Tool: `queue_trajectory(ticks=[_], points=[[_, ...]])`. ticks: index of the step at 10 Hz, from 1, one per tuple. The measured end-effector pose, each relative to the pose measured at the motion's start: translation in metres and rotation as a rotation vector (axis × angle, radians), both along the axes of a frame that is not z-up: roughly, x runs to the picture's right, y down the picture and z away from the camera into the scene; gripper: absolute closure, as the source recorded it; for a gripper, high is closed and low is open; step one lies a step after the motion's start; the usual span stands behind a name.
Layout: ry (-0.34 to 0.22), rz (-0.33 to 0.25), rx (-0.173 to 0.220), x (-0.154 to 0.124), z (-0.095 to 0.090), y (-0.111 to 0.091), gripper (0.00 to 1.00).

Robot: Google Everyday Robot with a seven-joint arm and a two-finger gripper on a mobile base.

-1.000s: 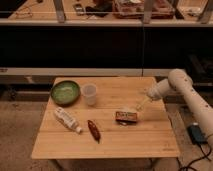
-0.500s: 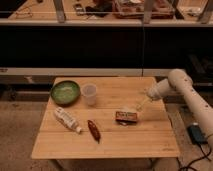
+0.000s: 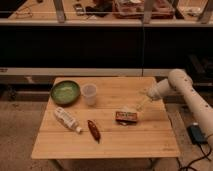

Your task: Place the pepper in the ceramic cup

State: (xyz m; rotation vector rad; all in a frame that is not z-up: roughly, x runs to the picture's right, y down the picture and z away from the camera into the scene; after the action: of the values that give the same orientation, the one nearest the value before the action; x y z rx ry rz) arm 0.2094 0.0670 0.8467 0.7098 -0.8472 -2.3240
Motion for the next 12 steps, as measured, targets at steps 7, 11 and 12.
queue_trajectory(ticks=[7, 11, 12], points=[[0.026, -0.108, 0.07, 0.001, -0.003, -0.005, 0.2], [0.024, -0.409, 0.214, -0.015, -0.022, -0.01, 0.2], [0.025, -0.408, 0.214, -0.014, -0.023, -0.01, 0.2]])
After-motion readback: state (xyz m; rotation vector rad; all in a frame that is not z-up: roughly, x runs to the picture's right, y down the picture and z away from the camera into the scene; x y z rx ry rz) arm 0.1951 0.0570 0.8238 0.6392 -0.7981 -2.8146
